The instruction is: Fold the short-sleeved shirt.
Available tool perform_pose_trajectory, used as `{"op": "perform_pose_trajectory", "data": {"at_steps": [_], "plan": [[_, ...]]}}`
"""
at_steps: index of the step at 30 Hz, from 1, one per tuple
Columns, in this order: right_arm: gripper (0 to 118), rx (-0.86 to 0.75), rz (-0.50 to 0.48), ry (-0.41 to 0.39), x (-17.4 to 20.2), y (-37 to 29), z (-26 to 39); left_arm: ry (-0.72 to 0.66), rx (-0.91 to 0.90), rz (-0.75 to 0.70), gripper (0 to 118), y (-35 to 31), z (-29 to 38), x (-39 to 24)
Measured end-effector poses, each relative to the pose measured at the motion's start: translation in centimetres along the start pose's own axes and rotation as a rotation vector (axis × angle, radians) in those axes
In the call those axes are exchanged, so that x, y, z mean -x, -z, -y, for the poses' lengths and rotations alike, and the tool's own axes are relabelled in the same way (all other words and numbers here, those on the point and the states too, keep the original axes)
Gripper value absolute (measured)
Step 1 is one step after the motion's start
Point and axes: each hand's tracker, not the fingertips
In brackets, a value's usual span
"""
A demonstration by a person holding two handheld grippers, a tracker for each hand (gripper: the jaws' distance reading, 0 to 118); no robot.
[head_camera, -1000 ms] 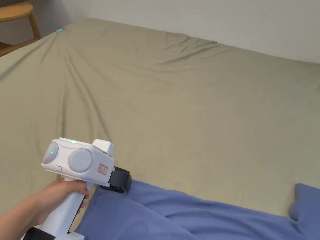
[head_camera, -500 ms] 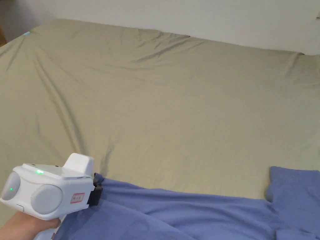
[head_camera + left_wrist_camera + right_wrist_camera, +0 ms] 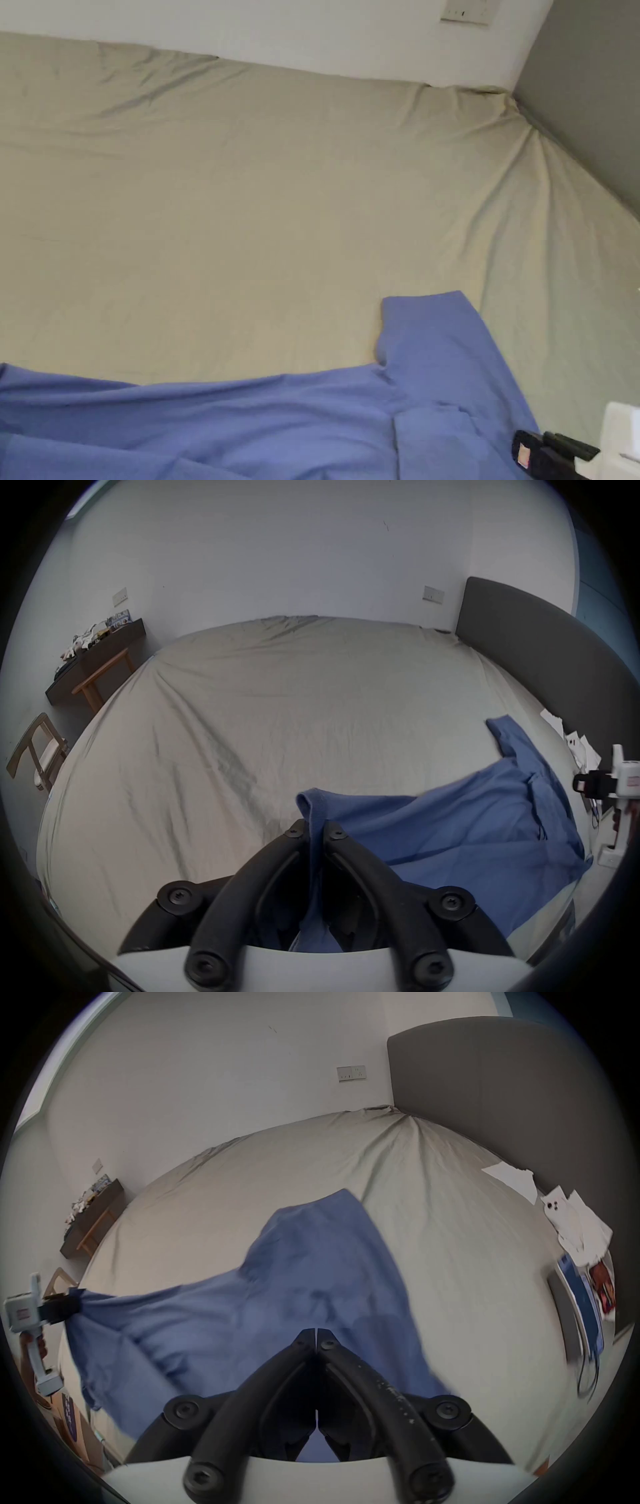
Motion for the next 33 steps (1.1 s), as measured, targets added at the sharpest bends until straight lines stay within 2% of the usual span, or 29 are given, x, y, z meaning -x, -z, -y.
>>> {"op": "perform_pose_trajectory", "data": {"at_steps": [1, 2, 4, 5, 6, 13, 16, 21, 23, 24, 25, 27, 31, 33], "plan": [[10, 0.014, 0.012, 0.011, -0.9, 1.5, -1.2, -0.027, -0.026, -0.016, 6, -0.1, -0.3, 0.0], [29, 0.028, 0.02, 0.025, -1.6, 2.8, -2.2, -0.046, -0.038, -0.022, 6, -0.1, -0.6, 0.1], [85, 0.06, 0.031, 0.053, -3.4, 5.8, -4.1, -0.083, -0.023, -0.017, 6, 0.4, -1.3, 0.4], [94, 0.081, 0.055, 0.062, -3.9, 6.9, -4.7, -0.094, -0.013, -0.015, 6, 0.7, -1.5, 0.5], [96, 0.104, 0.056, 0.067, -4.4, 8.1, -5.4, -0.102, -0.007, -0.011, 6, 1.0, -1.6, 0.6], [90, 0.164, 0.113, 0.019, -4.6, 11.6, -6.4, -0.068, 0.049, -0.029, 6, 2.6, -1.4, 0.1], [84, 0.212, 0.069, -0.048, -3.5, 11.6, -5.7, -0.079, 0.064, -0.028, 6, 2.8, -1.4, 0.3], [78, 0.214, 0.144, -0.138, -1.9, 10.9, -4.0, -0.078, 0.068, -0.029, 6, 2.7, -1.0, 0.2], [59, 0.21, 0.139, -0.122, -1.8, 10.3, -3.4, -0.075, 0.065, -0.023, 6, 2.3, -0.8, 0.2], [40, 0.211, 0.127, -0.106, -1.8, 9.9, -3.2, -0.074, 0.063, -0.02, 6, 2.2, -0.7, 0.1], [6, 0.213, 0.101, -0.088, -1.8, 9.6, -3.1, -0.072, 0.064, -0.02, 6, 2.1, -0.6, 0.1], [6, 0.214, 0.084, -0.056, -1.5, 9.2, -3.2, -0.071, 0.062, -0.023, 6, 1.8, -0.5, 0.0], [6, 0.169, 0.088, -0.115, -0.4, 6.9, -4.3, -0.086, 0.043, -0.004, 6, 0.3, -1.0, 0.2], [6, 0.099, 0.061, -0.11, 0.1, 4.5, -5.4, -0.096, 0.024, 0.01, 6, -0.8, -1.9, 0.6]]}}
